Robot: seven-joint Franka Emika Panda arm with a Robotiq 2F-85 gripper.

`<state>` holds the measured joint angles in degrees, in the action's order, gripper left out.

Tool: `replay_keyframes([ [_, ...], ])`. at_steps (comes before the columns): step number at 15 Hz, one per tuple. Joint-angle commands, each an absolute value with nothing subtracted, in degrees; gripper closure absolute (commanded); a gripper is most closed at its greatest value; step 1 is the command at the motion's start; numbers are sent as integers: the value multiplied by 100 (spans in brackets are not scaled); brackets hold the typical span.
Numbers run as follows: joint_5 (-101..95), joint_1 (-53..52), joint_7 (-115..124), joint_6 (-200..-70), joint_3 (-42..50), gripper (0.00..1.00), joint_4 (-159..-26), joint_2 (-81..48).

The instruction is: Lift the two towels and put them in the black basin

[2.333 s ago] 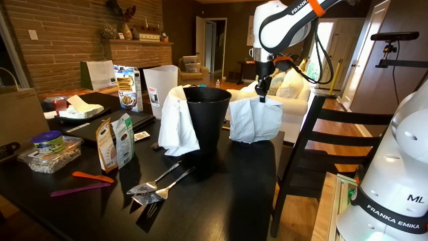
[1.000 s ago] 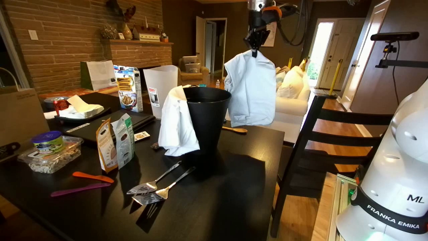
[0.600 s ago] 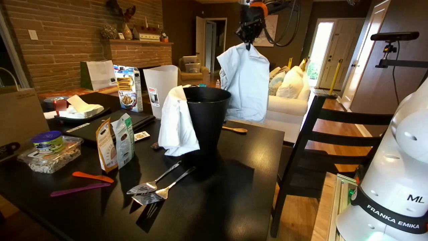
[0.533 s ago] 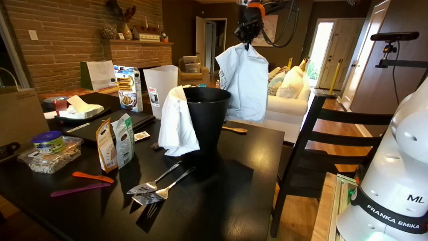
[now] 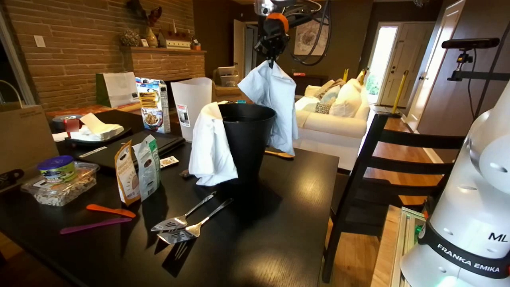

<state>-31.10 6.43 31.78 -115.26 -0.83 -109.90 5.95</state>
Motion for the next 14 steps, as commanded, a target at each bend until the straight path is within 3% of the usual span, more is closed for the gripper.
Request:
replay_keyframes([
  [1, -2722, 456, 2947, -11812, -36, 99, -10775, 276],
  [14, -1147, 347, 1001, -12700, 74, 99, -10914, -253],
])
